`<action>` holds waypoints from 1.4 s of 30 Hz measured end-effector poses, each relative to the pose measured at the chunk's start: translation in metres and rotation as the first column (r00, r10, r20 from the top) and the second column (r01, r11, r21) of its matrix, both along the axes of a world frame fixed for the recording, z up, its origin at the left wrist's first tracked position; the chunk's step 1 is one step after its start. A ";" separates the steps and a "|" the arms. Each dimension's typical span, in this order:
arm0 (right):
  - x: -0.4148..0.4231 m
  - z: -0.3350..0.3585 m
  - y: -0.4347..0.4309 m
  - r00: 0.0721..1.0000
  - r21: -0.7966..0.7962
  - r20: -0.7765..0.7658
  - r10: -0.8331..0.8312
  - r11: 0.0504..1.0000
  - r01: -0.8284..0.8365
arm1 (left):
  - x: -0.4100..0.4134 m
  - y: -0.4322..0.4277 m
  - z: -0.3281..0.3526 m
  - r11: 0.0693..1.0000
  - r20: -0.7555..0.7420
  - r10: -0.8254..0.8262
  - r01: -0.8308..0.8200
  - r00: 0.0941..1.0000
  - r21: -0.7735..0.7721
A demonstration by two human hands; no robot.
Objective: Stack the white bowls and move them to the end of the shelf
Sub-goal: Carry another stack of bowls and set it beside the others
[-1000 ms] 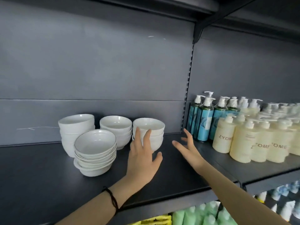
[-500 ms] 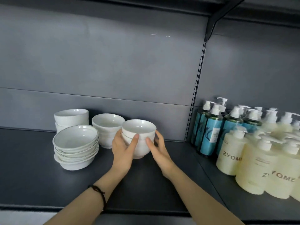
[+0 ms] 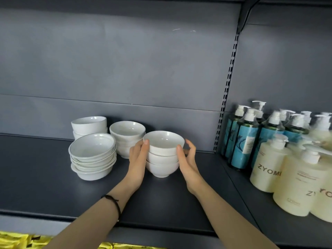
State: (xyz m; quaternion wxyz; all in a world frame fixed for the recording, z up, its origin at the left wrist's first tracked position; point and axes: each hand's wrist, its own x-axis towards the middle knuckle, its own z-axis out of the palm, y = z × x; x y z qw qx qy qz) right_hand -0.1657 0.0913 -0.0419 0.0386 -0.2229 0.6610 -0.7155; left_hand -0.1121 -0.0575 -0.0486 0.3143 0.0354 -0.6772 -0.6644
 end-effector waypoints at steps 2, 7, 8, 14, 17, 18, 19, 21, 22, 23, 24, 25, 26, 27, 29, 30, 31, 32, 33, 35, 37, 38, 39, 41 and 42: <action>0.001 -0.001 0.001 1.000 -0.014 -0.015 0.017 1.000 -0.017 | 0.003 0.003 0.001 1.000 0.026 -0.020 0.020 0.999 -0.021; 0.005 -0.003 0.002 0.988 0.029 -0.071 0.140 0.990 -0.139 | 0.001 0.003 0.000 0.977 -0.005 -0.200 0.199 0.980 0.073; 0.005 -0.003 0.002 0.985 0.036 -0.071 0.158 0.987 -0.156 | 0.001 0.002 -0.002 0.973 0.002 -0.221 0.220 0.975 0.071; 0.003 -0.002 0.003 0.978 0.009 -0.066 0.199 0.980 -0.199 | 0.004 0.002 -0.002 0.960 0.007 -0.280 0.280 0.960 0.017; 0.000 -0.003 0.003 0.977 -0.007 -0.074 0.200 0.980 -0.201 | 0.005 0.004 0.000 0.956 0.018 -0.291 0.291 0.956 -0.016; -0.001 -0.003 0.004 0.977 -0.009 -0.080 0.197 0.980 -0.198 | 0.006 0.004 0.000 0.957 0.023 -0.289 0.290 0.957 -0.019; 0.000 -0.002 0.004 0.977 -0.010 -0.084 0.196 0.980 -0.198 | 0.007 0.005 0.002 0.958 0.029 -0.286 0.286 0.958 -0.022; 0.001 -0.002 0.006 0.978 -0.021 -0.084 0.193 0.980 -0.196 | 0.009 0.007 0.005 0.957 0.037 -0.288 0.290 0.957 -0.030; 0.004 -0.001 0.007 0.979 -0.036 -0.085 0.187 0.981 -0.190 | 0.011 0.009 0.006 0.956 0.031 -0.291 0.292 0.956 -0.036; 0.006 0.000 0.008 0.979 -0.052 -0.097 0.178 0.982 -0.184 | 0.014 0.011 0.008 0.956 0.022 -0.289 0.290 0.957 -0.042; 0.009 0.003 0.009 0.978 -0.062 -0.116 0.172 0.982 -0.180 | 0.016 0.013 0.011 0.956 0.008 -0.288 0.288 0.958 -0.052; 0.012 0.007 0.010 0.977 -0.068 -0.136 0.167 0.982 -0.178 | 0.020 0.015 0.014 0.957 -0.005 -0.286 0.285 0.958 -0.057; 0.015 0.013 0.009 0.975 -0.073 -0.153 0.163 0.982 -0.176 | 0.023 0.016 0.019 0.957 -0.018 -0.285 0.284 0.958 -0.055; 0.019 0.021 0.008 0.972 -0.078 -0.168 0.164 0.981 -0.179 | 0.028 0.016 0.025 0.959 -0.030 -0.281 0.279 0.959 -0.043; 0.027 0.038 0.003 0.969 -0.090 -0.185 0.164 0.979 -0.183 | 0.038 0.015 0.039 0.965 -0.058 -0.262 0.261 0.963 -0.019; 0.032 0.047 0.000 0.967 -0.097 -0.194 0.163 0.978 -0.185 | 0.043 0.013 0.048 0.968 -0.072 -0.250 0.250 0.965 -0.013; 0.038 0.057 -0.005 0.965 -0.105 -0.207 0.163 0.977 -0.188 | 0.049 0.010 0.057 0.972 -0.086 -0.235 0.235 0.968 -0.008; 0.045 0.068 -0.009 0.961 -0.110 -0.218 0.168 0.975 -0.195 | 0.055 0.007 0.067 0.975 -0.096 -0.221 0.222 0.970 -0.004; 0.053 0.078 -0.015 0.958 -0.114 -0.223 0.179 0.971 -0.209 | 0.062 0.002 0.076 0.977 -0.097 -0.212 0.214 0.972 0.003; 0.072 0.095 -0.029 0.953 -0.133 -0.210 0.217 0.960 -0.248 | 0.080 -0.010 0.092 0.982 -0.093 -0.186 0.188 0.978 0.012; 0.090 0.106 -0.048 0.944 -0.148 -0.204 0.260 0.945 -0.292 | 0.101 -0.029 0.102 0.987 -0.110 -0.159 0.161 0.981 0.011; 0.100 0.110 -0.059 0.940 -0.154 -0.202 0.276 0.939 -0.309 | 0.113 -0.040 0.106 0.989 -0.122 -0.147 0.149 0.982 0.010; 0.109 0.112 -0.072 0.937 -0.160 -0.199 0.288 0.934 -0.321 | 0.125 -0.052 0.109 0.991 -0.128 -0.133 0.135 0.983 0.007; 0.129 0.114 -0.101 0.935 -0.174 -0.195 0.297 0.927 -0.331 | 0.151 -0.077 0.113 0.995 -0.133 -0.099 0.100 0.986 0.000; 0.139 0.114 -0.117 0.934 -0.181 -0.193 0.301 0.924 -0.336 | 0.166 -0.090 0.115 0.997 -0.138 -0.079 0.079 0.987 -0.007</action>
